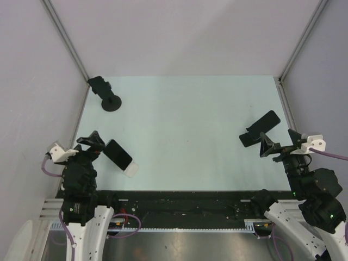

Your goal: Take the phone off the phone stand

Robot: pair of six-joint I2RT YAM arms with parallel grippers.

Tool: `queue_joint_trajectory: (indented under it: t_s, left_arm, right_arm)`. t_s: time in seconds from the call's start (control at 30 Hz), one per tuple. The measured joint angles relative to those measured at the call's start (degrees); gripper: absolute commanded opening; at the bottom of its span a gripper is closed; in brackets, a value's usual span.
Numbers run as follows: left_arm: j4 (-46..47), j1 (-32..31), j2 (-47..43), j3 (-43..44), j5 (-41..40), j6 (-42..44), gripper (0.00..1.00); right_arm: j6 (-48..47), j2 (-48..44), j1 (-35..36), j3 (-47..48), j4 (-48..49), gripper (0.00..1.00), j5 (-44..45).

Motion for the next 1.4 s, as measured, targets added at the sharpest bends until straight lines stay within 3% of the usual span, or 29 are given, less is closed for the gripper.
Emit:
queue_joint_trajectory:
  t_s: [0.33, 0.67, 0.93, 1.4]
  left_arm:
    - [-8.46, 0.00, 10.60, 1.49, 2.36, -5.40, 1.00]
    - [-10.64, 0.00, 25.51, 3.41, 6.38, -9.44, 1.00]
    - [-11.96, -0.68, 32.46, 4.42, 6.91, -11.78, 1.00]
    - [-15.87, -9.27, 37.03, 5.55, -2.25, -18.43, 1.00]
  right_arm:
    - [4.61, 4.81, 0.02, -3.04, 0.55, 1.00, -6.19]
    - [9.88, 6.88, 0.04, -9.05, 0.70, 1.00, -13.84]
    - [10.91, 9.16, 0.09, -11.41, 1.31, 1.00, -18.27]
    - [10.64, 11.21, 0.09, -12.09, 3.17, 1.00, -21.75]
